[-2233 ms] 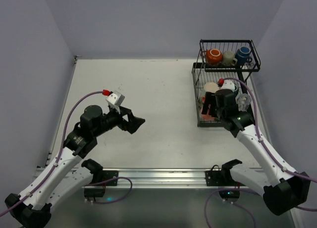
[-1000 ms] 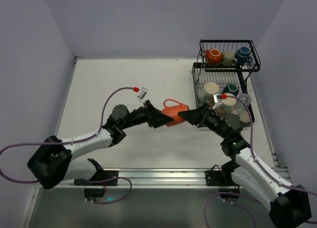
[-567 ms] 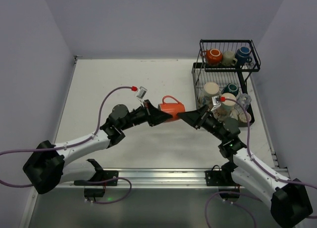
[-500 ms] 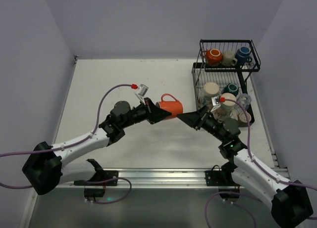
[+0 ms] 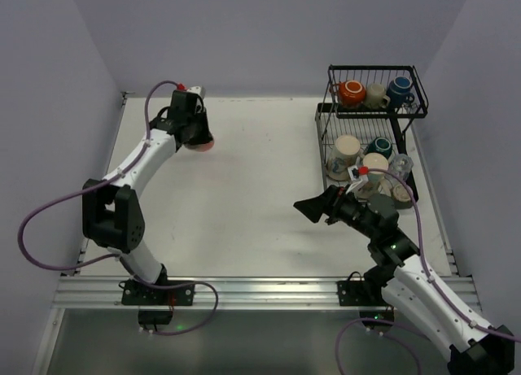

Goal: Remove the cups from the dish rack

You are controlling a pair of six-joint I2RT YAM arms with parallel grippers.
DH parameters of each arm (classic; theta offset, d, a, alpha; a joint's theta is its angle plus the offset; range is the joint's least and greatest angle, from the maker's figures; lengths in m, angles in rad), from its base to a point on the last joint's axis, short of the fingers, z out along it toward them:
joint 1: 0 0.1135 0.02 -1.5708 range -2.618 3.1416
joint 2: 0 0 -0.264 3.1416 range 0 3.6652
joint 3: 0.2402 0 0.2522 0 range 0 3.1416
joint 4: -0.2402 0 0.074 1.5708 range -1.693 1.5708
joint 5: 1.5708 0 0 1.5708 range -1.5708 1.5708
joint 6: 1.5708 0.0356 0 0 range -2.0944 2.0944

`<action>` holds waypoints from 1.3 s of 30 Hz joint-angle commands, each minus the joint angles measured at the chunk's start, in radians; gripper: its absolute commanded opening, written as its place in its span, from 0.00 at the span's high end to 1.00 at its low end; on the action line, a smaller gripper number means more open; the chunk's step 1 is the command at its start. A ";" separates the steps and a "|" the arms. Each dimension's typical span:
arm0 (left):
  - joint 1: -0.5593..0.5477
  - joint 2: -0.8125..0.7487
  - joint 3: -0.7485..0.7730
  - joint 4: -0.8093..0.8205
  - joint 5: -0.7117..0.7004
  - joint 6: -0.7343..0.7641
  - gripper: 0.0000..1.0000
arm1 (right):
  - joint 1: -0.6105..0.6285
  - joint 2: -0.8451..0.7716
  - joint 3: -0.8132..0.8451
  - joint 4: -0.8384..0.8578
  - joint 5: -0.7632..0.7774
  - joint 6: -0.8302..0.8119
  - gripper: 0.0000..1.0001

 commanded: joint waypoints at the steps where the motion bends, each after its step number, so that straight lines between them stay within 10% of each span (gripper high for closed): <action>1: 0.047 0.096 0.157 -0.268 -0.129 0.134 1.00 | 0.003 -0.042 0.044 -0.143 0.027 -0.124 0.01; 17: 0.230 0.385 0.379 -0.402 -0.131 0.192 0.98 | 0.005 -0.050 0.032 -0.166 0.021 -0.190 0.01; 24: 0.235 0.381 0.353 -0.388 -0.181 0.186 0.41 | 0.003 -0.028 0.053 -0.175 0.037 -0.200 0.01; 32: 0.233 0.184 0.332 -0.313 -0.177 0.152 0.00 | 0.005 -0.036 0.119 -0.255 0.080 -0.228 0.01; 39: 0.105 -0.156 0.150 -0.115 -0.007 0.102 0.00 | 0.003 -0.034 0.225 -0.362 0.205 -0.263 0.01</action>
